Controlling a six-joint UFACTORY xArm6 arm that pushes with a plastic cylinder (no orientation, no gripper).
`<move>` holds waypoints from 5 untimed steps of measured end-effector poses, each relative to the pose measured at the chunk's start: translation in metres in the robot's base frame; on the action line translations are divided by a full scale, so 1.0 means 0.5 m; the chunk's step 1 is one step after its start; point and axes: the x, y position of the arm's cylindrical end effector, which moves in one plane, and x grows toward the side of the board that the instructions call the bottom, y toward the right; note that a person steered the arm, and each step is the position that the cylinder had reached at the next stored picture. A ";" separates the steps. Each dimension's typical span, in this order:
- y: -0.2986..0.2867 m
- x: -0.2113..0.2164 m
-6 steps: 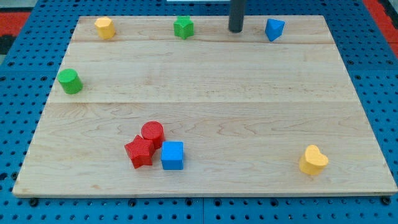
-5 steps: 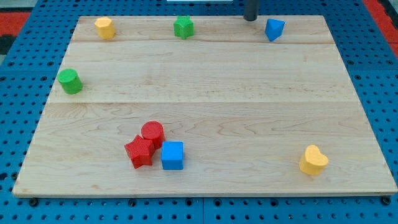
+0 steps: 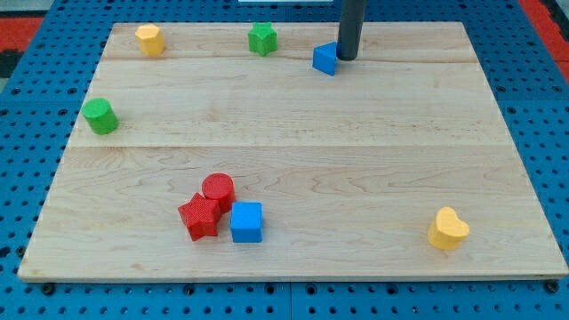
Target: Slide the blue triangle horizontally right to the green circle
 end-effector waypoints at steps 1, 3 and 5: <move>-0.070 -0.001; -0.218 0.161; -0.318 0.257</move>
